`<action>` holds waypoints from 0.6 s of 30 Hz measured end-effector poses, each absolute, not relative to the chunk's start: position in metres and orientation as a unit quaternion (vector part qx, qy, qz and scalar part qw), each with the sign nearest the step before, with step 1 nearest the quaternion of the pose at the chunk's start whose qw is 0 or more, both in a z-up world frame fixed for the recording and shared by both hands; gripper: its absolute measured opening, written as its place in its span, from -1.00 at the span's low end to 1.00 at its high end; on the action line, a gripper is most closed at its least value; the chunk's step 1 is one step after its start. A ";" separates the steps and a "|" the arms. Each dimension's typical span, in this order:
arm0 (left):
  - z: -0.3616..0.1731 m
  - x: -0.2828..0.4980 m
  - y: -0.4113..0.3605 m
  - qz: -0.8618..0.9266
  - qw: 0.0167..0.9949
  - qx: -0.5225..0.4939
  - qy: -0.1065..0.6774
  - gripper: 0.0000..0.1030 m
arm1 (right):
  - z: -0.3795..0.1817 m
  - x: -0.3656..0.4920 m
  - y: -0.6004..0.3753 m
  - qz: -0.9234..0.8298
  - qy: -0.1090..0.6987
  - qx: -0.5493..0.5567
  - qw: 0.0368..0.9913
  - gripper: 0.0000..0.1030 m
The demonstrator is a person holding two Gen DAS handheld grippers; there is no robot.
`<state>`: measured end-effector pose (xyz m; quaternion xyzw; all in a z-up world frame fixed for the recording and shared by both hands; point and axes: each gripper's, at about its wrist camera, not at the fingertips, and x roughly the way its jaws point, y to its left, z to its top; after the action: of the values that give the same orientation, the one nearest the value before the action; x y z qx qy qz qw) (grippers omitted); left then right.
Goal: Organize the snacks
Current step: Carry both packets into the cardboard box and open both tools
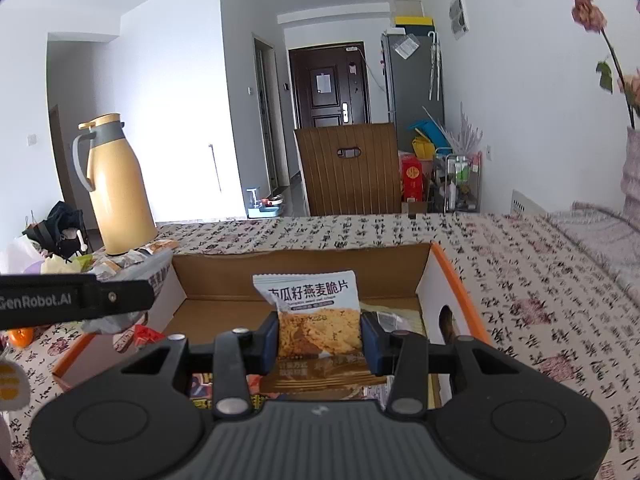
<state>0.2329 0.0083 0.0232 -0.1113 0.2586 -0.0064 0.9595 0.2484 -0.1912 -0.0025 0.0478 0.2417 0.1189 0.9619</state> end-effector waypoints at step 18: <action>0.016 0.226 0.012 0.036 0.967 -0.109 0.226 1.00 | -0.008 0.244 -0.193 0.103 0.248 0.047 0.962 0.81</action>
<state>0.2255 0.0121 0.0160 -0.1089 0.2263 0.0363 0.9673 0.2441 -0.1928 -0.0078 0.0469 0.2478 0.1027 0.9622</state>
